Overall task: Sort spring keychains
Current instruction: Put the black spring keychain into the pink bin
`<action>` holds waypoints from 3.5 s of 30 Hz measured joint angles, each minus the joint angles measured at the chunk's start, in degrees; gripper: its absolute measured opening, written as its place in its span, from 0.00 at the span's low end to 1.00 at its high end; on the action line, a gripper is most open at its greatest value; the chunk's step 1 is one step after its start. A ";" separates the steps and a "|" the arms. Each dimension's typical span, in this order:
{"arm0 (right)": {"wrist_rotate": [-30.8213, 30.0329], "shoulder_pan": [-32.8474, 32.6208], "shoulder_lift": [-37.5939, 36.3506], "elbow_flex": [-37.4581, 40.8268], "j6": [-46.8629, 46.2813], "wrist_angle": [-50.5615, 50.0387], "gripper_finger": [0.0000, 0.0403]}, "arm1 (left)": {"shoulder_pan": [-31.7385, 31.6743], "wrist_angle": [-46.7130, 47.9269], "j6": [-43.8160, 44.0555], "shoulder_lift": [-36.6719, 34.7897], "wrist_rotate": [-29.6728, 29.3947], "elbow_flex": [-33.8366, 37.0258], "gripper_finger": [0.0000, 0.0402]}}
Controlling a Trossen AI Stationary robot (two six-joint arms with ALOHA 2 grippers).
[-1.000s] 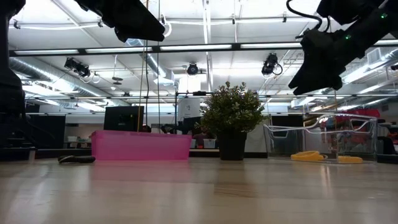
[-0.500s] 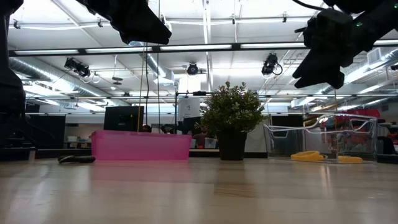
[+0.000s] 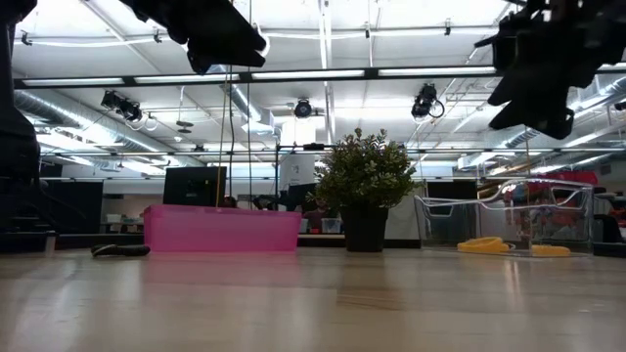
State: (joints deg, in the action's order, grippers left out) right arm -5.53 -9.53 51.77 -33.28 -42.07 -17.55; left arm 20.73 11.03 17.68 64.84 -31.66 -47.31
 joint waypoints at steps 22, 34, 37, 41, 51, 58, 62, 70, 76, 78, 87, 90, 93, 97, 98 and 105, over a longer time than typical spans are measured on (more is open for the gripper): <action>-15.94 -26.84 2.95 -6.48 -19.45 -10.13 0.38 | 2.21 0.46 4.25 0.00 1.45 0.02 0.41; -9.91 -36.84 22.34 -25.16 -58.04 -55.38 0.38 | 2.38 0.31 5.31 0.00 0.63 0.02 0.41; -7.93 -38.24 23.08 -24.50 -63.52 -59.00 0.38 | 2.38 0.31 5.28 0.00 0.63 0.02 0.41; -5.91 -39.80 21.81 -21.04 -68.61 -58.96 0.38 | 2.34 0.31 5.25 0.00 0.61 0.02 0.41; -2.14 -40.27 11.76 -3.29 -71.62 -43.73 0.38 | 2.32 0.31 5.04 0.00 -2.14 0.02 0.41; 1.54 -40.27 9.93 2.40 -69.59 -36.66 0.38 | 2.32 0.22 5.04 0.00 -2.19 0.02 0.41; 1.10 -40.25 10.20 2.95 -70.92 -36.41 0.38 | 2.33 0.11 5.06 0.00 -2.17 0.02 0.41; -1.14 -40.25 10.71 3.15 -70.08 -35.58 0.38 | 2.34 0.04 5.08 0.00 -2.17 0.02 0.41; -1.26 -40.24 13.30 3.15 -69.48 -34.64 0.38 | 2.33 0.01 5.23 0.00 -2.17 0.02 0.41; -1.05 -40.23 14.59 3.15 -69.48 -34.63 0.38 | 2.32 0.00 5.23 0.00 -2.17 0.02 0.41; 4.99 -39.96 20.05 3.15 -69.57 -31.95 0.38 | 2.32 -0.02 5.28 0.00 -2.15 0.02 0.41; 5.14 -39.35 20.71 3.15 -68.90 -31.89 0.37 | 2.33 -0.04 5.30 0.00 -2.15 0.02 0.41; 5.14 -38.13 20.72 3.15 -67.77 -31.61 0.34 | 2.32 -0.04 5.30 0.00 -2.15 0.02 0.41; 5.12 -36.39 20.72 3.15 -65.61 -30.86 0.27 | 2.34 -0.04 5.30 0.00 -2.15 0.02 0.41; 5.15 -35.94 20.72 3.15 -65.13 -30.49 0.25 | 2.33 -0.04 5.30 0.00 -2.14 0.02 0.41; 5.34 -33.27 20.63 3.15 -58.74 -28.98 0.03 | 2.34 -0.04 5.33 0.00 -2.12 0.02 0.41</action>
State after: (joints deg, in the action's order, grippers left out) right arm -0.18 -42.80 72.40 -30.13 -100.81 -46.53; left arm 23.07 10.98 23.01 64.84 -33.78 -47.29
